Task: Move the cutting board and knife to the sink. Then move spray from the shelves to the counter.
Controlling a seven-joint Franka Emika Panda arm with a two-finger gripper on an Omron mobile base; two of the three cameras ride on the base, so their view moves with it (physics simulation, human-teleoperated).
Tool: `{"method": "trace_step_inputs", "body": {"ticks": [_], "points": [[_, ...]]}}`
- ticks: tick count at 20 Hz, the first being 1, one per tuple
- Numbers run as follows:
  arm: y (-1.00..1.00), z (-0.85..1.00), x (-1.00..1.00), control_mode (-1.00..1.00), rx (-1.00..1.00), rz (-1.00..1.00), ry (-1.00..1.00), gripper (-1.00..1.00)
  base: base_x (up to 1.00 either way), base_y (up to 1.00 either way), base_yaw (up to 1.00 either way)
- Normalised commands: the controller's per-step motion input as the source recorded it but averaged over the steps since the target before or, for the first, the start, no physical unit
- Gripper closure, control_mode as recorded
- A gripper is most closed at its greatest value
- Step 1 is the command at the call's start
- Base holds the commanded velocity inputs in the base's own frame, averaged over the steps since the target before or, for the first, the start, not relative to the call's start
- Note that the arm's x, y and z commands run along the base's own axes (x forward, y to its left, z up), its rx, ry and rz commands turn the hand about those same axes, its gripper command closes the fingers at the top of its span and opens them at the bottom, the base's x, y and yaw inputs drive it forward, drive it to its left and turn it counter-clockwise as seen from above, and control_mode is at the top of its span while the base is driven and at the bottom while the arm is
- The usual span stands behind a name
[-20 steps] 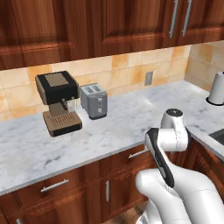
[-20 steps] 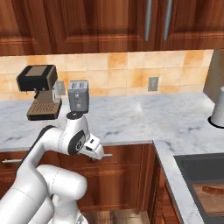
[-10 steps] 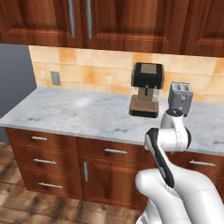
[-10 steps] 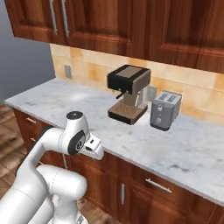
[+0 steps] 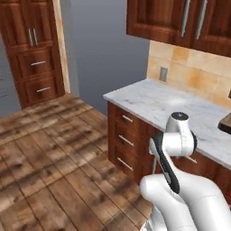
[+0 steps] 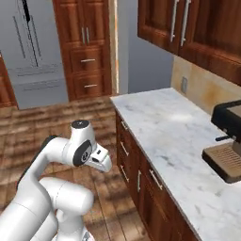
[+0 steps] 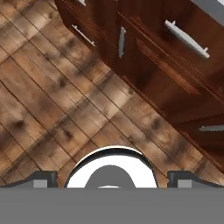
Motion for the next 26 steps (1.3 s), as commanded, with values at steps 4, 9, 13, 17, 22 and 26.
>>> {"method": "trace_step_inputs", "body": {"ticks": [4,9,13,17,22,26], "points": [[0.0,0.0,0.0,1.0,0.0,0.0,0.0,-1.0,0.12,0.0,0.98],[0.0,0.0,0.0,1.0,0.0,0.0,0.0,-1.0,0.45,0.0,0.73],[0.0,0.0,0.0,1.0,0.0,0.0,0.0,-1.0,0.72,0.04,0.14],[0.0,0.0,0.0,1.0,0.0,0.0,0.0,-1.0,0.82,0.01,0.05],[0.0,0.0,0.0,1.0,0.0,0.0,0.0,-1.0,0.8,0.0,0.05],[0.0,0.0,0.0,1.0,0.0,0.0,0.0,-1.0,0.73,0.0,0.05]]}}
